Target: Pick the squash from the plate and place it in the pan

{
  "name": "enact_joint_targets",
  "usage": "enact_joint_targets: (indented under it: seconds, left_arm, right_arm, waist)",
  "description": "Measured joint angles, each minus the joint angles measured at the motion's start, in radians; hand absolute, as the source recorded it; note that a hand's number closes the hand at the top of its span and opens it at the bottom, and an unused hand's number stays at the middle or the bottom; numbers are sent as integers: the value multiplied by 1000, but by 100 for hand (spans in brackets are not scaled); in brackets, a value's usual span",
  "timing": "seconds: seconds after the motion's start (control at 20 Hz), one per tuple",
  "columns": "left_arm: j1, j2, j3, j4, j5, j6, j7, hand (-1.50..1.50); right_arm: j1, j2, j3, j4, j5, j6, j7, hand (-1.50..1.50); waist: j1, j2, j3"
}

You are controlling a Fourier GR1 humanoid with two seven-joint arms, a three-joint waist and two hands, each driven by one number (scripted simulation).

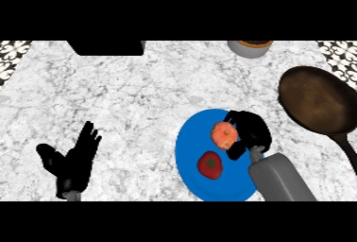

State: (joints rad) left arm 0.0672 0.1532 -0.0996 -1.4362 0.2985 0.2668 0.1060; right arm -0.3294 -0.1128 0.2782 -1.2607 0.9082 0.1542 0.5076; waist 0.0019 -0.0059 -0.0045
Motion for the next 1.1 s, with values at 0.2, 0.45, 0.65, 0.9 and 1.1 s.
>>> enact_joint_targets:
  seconds: [0.2,0.45,0.65,0.9,1.1]
  left_arm:
    - [-20,-10,27,40,-5,-25,-17,0]
    - [-11,-21,22,21,-19,-17,-12,0]
    - [0,-24,21,4,-21,-14,2,0]
    - [-4,-34,22,11,-34,-7,1,0]
    - [22,-43,15,-4,-39,-3,-8,0]
  right_arm:
    - [-15,9,-19,49,28,-31,-49,150]
    - [62,-10,63,-41,71,-11,-106,150]
    - [162,-53,155,-160,115,0,-157,150]
    - [244,-114,198,-319,189,-58,-187,150]
    - [284,-149,176,-504,237,-132,-163,150]
  waist:
    - [0,-2,-1]
    - [-4,-6,-3]
    - [-7,-7,-2]
    - [-8,0,2]
    - [-18,-2,4]
